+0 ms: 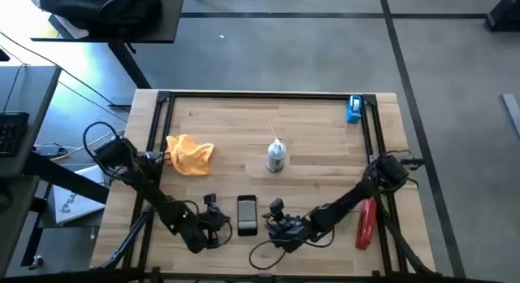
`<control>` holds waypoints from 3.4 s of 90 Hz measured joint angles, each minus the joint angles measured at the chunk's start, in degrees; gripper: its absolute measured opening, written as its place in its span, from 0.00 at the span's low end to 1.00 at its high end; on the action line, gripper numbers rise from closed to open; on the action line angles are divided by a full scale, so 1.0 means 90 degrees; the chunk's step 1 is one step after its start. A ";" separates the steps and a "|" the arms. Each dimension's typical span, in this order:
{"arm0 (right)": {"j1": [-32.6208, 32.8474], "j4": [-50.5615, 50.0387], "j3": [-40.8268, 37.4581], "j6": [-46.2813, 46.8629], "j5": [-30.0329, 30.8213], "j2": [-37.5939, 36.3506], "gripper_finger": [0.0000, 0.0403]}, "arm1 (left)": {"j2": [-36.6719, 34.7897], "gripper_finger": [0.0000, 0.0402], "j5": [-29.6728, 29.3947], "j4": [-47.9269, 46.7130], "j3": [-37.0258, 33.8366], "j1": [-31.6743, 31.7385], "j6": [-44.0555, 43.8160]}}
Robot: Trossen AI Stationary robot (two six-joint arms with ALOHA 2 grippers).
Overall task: Apply microfiber cloth
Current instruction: Spray the front of the cellphone using the white spray bottle
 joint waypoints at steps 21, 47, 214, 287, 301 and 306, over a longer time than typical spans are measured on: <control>-0.0271 -0.0063 0.0000 -0.0102 -0.0616 -0.0002 0.41 | 0.0545 0.16 -0.0169 0.1169 0.0039 0.0053 0.3082; -0.0483 -0.0053 0.0000 0.0133 -0.0986 -0.0006 0.41 | 0.0525 0.39 -0.0040 0.1258 0.0047 0.0237 0.6237; -0.0868 0.1806 0.0005 0.0217 -0.1343 0.0635 0.41 | 0.0336 0.41 0.0876 0.1530 0.0109 0.0724 0.8073; -0.0240 -0.2275 -0.0010 0.1789 -0.0376 -0.2847 0.41 | -0.0952 0.02 -0.1017 0.2036 0.0566 0.0704 0.4700; -0.0175 -0.1905 -0.0024 0.2140 -0.0349 -0.3459 0.41 | -0.1632 0.02 -0.0361 0.2546 0.0564 0.1115 0.3707; -0.0183 -0.1548 -0.0024 0.2115 -0.0333 -0.3464 0.41 | -0.1670 0.02 -0.0131 0.3070 0.0514 0.1213 0.3658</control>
